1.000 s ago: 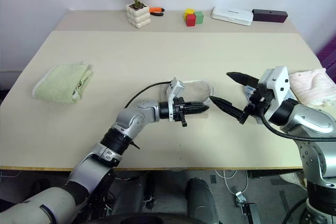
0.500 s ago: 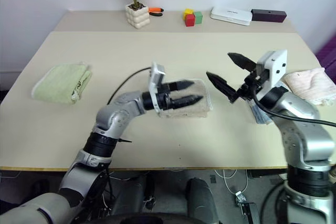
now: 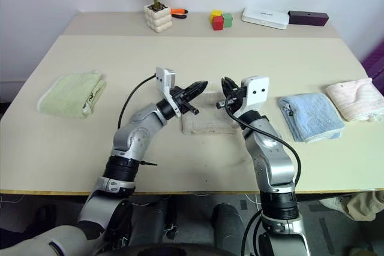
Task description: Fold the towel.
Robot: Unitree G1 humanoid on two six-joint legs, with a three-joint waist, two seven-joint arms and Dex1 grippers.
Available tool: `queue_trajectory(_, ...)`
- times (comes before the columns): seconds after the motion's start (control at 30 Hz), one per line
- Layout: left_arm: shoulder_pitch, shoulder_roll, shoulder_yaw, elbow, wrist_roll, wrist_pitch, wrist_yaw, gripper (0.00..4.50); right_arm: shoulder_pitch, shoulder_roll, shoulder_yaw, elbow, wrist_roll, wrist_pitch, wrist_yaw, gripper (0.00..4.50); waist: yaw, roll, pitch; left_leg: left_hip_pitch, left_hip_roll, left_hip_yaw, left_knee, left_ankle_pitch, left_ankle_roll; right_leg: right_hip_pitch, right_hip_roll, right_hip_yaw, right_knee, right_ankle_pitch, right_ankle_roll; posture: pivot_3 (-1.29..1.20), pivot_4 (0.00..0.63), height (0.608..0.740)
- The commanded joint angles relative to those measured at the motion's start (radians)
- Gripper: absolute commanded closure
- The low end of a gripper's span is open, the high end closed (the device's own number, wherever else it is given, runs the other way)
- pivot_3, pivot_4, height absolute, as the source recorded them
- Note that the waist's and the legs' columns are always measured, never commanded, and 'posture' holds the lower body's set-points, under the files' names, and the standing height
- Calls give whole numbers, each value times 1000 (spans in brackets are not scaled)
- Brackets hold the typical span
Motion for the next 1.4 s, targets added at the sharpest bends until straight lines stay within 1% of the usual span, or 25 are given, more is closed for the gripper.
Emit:
queue_trajectory(0.03,-7,1,-52,90,81,-37,10,4500,16,0,69,79,-86,41,-27,4434,-3,0,0,0,0,0,0,0,0,0,0,0,0,0,0,0,150,735)
queue_trajectory(0.1,-7,10,-67,147,123,-59,17,4500,17,5,67,127,-118,55,-61,4434,-2,0,0,0,0,0,0,0,0,-1,0,0,0,0,0,0,150,735)
queue_trajectory(0.17,-16,14,-57,182,132,-65,22,4500,16,19,49,141,-110,62,-72,4434,-1,-1,0,0,0,0,0,0,0,0,0,0,0,0,0,0,150,735)
queue_trajectory(0.3,-17,39,-52,236,148,-50,2,4500,13,4,39,144,-146,83,-104,4434,0,0,-2,1,0,0,0,0,0,1,0,0,0,0,-1,0,150,735)
queue_trajectory(0.43,-15,43,-13,235,128,-65,17,4500,12,-4,-16,158,-147,93,-139,4434,0,0,-3,1,1,-1,0,0,0,1,0,0,0,0,-1,0,150,735)
queue_trajectory(0.53,-12,48,12,212,96,-69,-9,4500,16,-8,-49,158,-106,80,-105,4434,0,0,-3,1,1,-1,0,0,0,2,0,0,0,0,-1,0,150,735)
queue_trajectory(0.6,-1,54,20,178,70,-44,-34,3975,13,0,-66,143,-69,76,-76,3910,-2,0,-3,1,1,0,0,0,0,1,0,0,0,0,-1,0,150,735)
queue_trajectory(0.67,6,70,17,152,68,-42,-53,3248,1,0,-68,131,-54,82,-58,3193,-4,0,-3,1,1,-1,0,0,0,1,0,0,0,0,0,0,150,735)
queue_trajectory(0.73,11,86,19,116,60,-50,-76,2248,-14,4,-80,112,-33,95,-47,2188,-7,0,-3,1,1,0,0,0,0,1,0,0,0,0,0,0,150,735)
queue_trajectory(0.8,13,108,33,67,43,-37,-88,1312,-34,-1,-106,85,6,143,-37,1268,-11,0,-3,1,1,0,0,0,0,1,0,0,0,0,0,0,150,735)
queue_trajectory(0.83,14,126,38,33,28,-31,-110,803,-45,-17,-118,62,29,177,-18,725,-14,0,-3,1,1,0,0,0,0,0,0,0,0,0,0,0,150,735)
queue_trajectory(0.87,14,147,43,4,18,-25,-126,369,-60,-26,-149,36,77,231,-5,332,-20,1,-2,1,1,0,-1,0,0,0,0,0,0,0,0,0,150,735)
queue_trajectory(0.9,14,171,43,-22,10,-31,-158,22,-77,-29,-191,9,157,307,12,11,-22,1,-2,0,1,0,-1,0,0,0,0,0,1,0,0,0,150,735)
queue_trajectory(0.97,10,217,63,-66,-49,22,-223,22,-102,-63,-241,-32,266,446,47,11,-22,2,-1,0,1,0,-1,0,0,-1,0,0,1,0,0,0,150,735)
queue_trajectory(1.03,5,297,78,-85,-66,22,-304,22,-127,-121,-286,-56,355,562,86,11,-23,2,-1,0,1,0,-2,0,0,-1,0,0,1,0,0,0,150,735)
queue_trajectory(1.1,1,357,93,-98,-112,68,-373,22,-151,-157,-319,-46,393,632,77,11,-22,2,-1,0,1,0,-2,0,0,-1,0,0,1,0,0,0,150,735)
queue_trajectory(1.17,2,399,101,-114,-145,95,-430,22,-160,-185,-325,-37,413,676,83,11,-21,2,-1,0,1,0,-2,0,0,-1,0,0,1,0,0,0,150,735)
queue_trajectory(1.23,3,414,100,-118,-152,98,-447,22,-162,-195,-326,-38,427,697,86,11,-21,2,-1,0,1,0,-2,0,0,-1,0,0,0,0,0,0,150,735)
queue_trajectory(1.4,3,416,102,-120,-154,105,-454,22,-165,-200,-329,-40,438,712,79,11,-22,2,-1,0,1,0,-2,0,0,-1,-1,0,0,0,0,0,150,735)
